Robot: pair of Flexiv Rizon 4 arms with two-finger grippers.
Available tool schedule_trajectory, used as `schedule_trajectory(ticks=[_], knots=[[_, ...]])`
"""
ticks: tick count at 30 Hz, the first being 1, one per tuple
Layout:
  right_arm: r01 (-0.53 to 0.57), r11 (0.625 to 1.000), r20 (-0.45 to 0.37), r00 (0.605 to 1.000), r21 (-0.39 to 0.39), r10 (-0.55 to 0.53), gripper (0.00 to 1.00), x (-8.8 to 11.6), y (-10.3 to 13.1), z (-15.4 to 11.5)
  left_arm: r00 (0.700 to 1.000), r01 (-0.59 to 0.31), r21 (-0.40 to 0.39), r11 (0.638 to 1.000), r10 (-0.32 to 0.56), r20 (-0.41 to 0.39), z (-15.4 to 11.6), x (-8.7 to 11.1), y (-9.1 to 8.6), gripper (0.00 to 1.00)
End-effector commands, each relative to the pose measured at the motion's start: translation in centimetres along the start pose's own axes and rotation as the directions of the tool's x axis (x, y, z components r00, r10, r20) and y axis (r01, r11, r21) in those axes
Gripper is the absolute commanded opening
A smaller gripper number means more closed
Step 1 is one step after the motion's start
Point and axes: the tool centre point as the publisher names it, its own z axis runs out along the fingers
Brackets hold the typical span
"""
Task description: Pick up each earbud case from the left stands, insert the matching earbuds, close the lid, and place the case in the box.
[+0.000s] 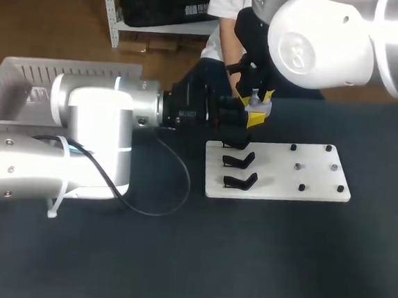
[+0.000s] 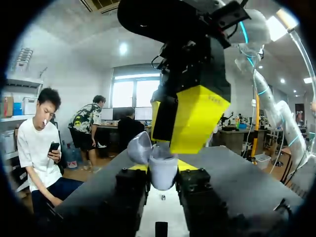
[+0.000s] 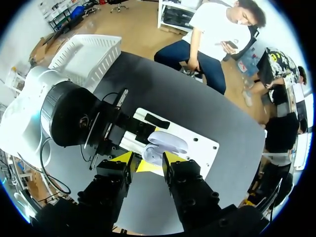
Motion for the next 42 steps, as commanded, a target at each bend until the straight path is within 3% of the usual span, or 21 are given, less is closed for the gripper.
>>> schedule_trajectory(ticks=[1,6,13,17,22,34,42], knots=[[-0.001,1.0,0.023,1.0,-0.008,0.001,0.36,0.3,0.1,-1.0,1.0,-0.006,-0.011,1.0,0.006,0.007,0.0,0.1,-0.3,0.0],[-0.044,0.999,0.084,0.995,-0.018,0.045,0.38,-1.3,-0.6,-2.2,1.0,-0.006,-0.011,1.0,0.006,0.007,0.0,0.1,-0.3,0.0],[-0.158,0.987,0.128,0.979,-0.008,0.158,0.4,-5.7,-2.8,-0.6,1.0,-0.006,-0.011,1.0,0.006,0.007,0.0,0.1,-0.3,0.0],[-0.209,0.978,0.118,0.971,0.006,0.207,0.39,-6.7,-4.0,0.8,1.0,-0.006,-0.011,1.0,0.006,0.007,0.0,0.1,-0.3,0.0],[-0.232,0.972,0.083,0.97,0.036,0.228,0.38,-5.6,-4.8,2.0,1.0,-0.006,-0.011,1.0,0.006,0.007,0.0,0.1,-0.3,0.0],[-0.243,0.969,0.073,0.968,0.049,0.24,0.38,-1.4,-4.2,0.9,1.0,-0.006,-0.011,1.0,0.006,0.007,0.0,0.1,-0.3,0.0],[-0.263,0.964,0.074,0.963,0.045,0.259,0.39,-0.7,-3.8,1.0,1.0,-0.006,-0.011,1.0,0.006,0.007,0.0,0.1,-0.3,0.0]])
